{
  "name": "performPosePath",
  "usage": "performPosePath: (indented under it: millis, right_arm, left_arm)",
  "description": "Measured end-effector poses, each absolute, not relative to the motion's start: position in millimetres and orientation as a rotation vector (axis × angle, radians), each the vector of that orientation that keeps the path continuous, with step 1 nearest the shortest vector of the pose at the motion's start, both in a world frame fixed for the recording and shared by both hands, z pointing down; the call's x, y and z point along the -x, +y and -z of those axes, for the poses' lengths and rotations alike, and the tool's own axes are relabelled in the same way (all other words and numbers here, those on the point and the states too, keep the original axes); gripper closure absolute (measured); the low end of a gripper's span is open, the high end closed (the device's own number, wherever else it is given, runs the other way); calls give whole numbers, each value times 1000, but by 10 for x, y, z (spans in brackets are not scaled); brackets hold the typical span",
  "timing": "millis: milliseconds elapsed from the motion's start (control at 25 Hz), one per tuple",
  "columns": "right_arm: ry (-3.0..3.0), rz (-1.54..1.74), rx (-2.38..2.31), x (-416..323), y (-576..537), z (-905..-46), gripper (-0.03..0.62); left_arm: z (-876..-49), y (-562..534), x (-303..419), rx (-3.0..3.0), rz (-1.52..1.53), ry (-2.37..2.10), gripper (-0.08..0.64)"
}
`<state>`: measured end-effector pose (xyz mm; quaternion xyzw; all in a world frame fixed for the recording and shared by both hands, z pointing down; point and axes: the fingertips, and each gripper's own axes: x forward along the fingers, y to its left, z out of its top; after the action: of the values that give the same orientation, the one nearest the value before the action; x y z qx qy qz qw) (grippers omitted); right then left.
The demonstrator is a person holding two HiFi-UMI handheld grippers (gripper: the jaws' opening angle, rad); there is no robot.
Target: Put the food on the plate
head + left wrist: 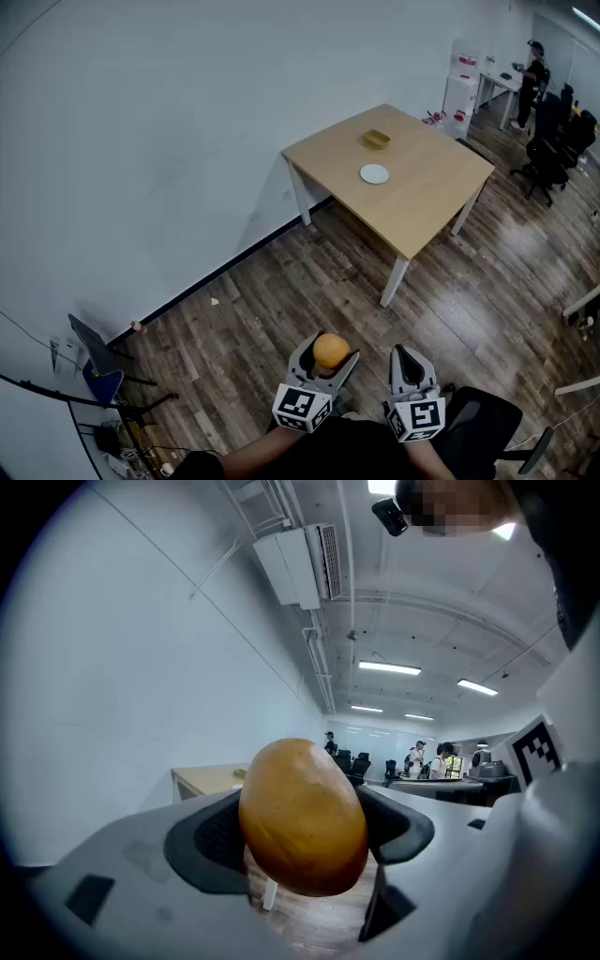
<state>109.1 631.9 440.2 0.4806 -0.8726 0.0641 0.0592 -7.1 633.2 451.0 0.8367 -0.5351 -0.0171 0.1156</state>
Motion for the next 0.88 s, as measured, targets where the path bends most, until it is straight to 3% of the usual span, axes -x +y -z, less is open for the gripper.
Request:
performPosePath:
  millis: [280, 880]
  right_arm:
    - [-2727, -411, -1485, -1305, 6188, -4534, 532]
    - [-2608, -357, -1485, -1115, 5095, -4795, 532]
  left_arm:
    - [-4527, 6258, 127, -2426, 32, -1617, 224]
    - [-4982, 5043, 583, -2384, -34, -1616, 224]
